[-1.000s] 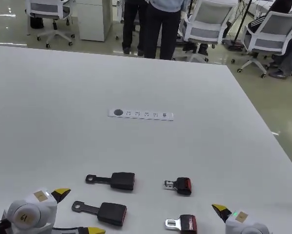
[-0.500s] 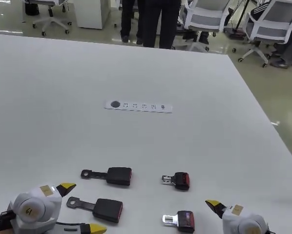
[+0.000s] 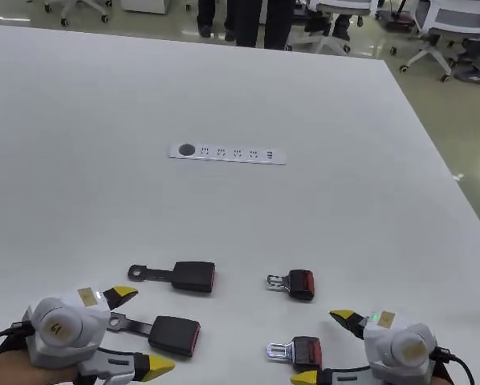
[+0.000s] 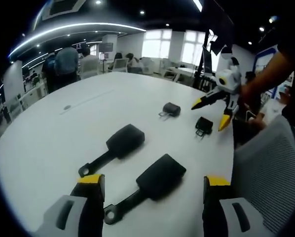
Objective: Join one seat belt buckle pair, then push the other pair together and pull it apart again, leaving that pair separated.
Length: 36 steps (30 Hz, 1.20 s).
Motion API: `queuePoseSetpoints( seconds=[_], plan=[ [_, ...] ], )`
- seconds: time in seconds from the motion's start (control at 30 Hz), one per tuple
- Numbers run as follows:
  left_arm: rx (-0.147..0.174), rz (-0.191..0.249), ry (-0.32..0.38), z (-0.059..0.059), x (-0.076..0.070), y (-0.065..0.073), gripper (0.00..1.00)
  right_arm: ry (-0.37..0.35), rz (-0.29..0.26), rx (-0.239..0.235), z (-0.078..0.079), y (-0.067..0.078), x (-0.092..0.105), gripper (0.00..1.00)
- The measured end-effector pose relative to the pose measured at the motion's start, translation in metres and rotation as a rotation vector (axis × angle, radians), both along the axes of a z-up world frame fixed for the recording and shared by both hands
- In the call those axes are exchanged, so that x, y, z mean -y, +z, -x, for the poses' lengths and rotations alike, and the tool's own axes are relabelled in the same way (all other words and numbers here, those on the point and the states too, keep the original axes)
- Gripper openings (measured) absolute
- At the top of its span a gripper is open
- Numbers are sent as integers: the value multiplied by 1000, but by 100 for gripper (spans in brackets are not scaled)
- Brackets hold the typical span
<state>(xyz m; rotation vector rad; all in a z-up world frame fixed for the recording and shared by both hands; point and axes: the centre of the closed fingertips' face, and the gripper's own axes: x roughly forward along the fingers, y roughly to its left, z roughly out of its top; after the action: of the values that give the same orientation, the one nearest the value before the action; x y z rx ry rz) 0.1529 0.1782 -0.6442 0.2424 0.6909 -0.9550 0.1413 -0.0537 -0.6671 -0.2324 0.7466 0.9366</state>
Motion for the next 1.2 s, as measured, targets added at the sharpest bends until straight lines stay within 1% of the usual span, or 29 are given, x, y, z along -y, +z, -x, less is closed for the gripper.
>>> queuePoseSetpoints(
  seconds=[0.07, 0.13, 0.23, 0.33, 0.4, 0.47, 0.5, 0.53, 0.57, 0.6, 0.67, 0.73, 0.77, 0.8, 0.83, 0.87, 0.9, 0.97, 1.0, 1.03, 1.1, 1.13, 1.17, 1.2],
  plan=[
    [-8, -5, -22, 0, 3, 1, 82, 16, 1, -15, -2, -10, 3, 83],
    [-16, -8, -51, 0, 7, 0, 81, 33, 3, -21, -2, -8, 0, 82],
    [-20, -16, -92, 0, 12, -3, 78, 68, 1, -35, 0, -10, -2, 81],
    [-24, -40, -157, 2, 18, -7, 76, 117, 19, -52, 4, -13, -4, 79],
    [-37, -60, -195, 4, 21, -11, 75, 138, 14, -69, 5, -17, -4, 79],
    [-41, -67, -216, 3, 23, -14, 74, 154, 19, -78, 6, -17, -5, 77],
    [-51, -72, -234, 5, 24, -16, 74, 159, 21, -82, 7, -18, -5, 75],
    [-56, -81, -258, 7, 24, -18, 74, 162, 25, -92, 8, -19, -5, 74],
    [-53, -108, -287, 7, 23, -22, 73, 173, 25, -81, 5, -20, -6, 74],
    [-53, -114, -298, 6, 22, -25, 72, 179, 25, -83, 5, -21, -7, 74],
    [-66, -112, -306, 4, 22, -29, 71, 196, 29, -78, 5, -19, -7, 72],
    [-70, -111, -324, 3, 23, -32, 70, 220, 34, -76, 4, -20, -9, 69],
    [-71, -114, -330, 3, 23, -34, 68, 223, 36, -83, 5, -21, -10, 67],
    [-76, -123, -343, 3, 21, -38, 67, 238, 38, -89, 7, -21, -10, 65],
    [-55, -115, -369, 2, 23, -38, 66, 256, 50, -89, 9, -21, -9, 63],
    [-51, -120, -369, -1, 20, -40, 65, 278, 39, -92, 11, -19, -11, 59],
    [-56, -119, -364, -3, 20, -40, 64, 285, 51, -95, 12, -20, -8, 57],
    [-54, -115, -366, -8, 21, -40, 62, 309, 59, -97, 13, -17, -7, 54],
    [-38, -125, -381, -10, 20, -41, 61, 319, 63, -98, 14, -16, -6, 53],
    [-23, -136, -404, -10, 19, -42, 57, 329, 70, -102, 15, -15, -6, 52],
    [-26, -143, -430, -4, 18, -42, 51, 338, 75, -111, 16, -14, -5, 48],
    [-17, -144, -438, -3, 19, -41, 47, 345, 78, -116, 17, -14, -4, 46],
    [-17, -150, -441, -2, 17, -41, 45, 347, 85, -109, 17, -15, -4, 45],
    [-1, -161, -444, -4, 17, -41, 43, 350, 86, -106, 17, -14, -4, 44]
  ],
)
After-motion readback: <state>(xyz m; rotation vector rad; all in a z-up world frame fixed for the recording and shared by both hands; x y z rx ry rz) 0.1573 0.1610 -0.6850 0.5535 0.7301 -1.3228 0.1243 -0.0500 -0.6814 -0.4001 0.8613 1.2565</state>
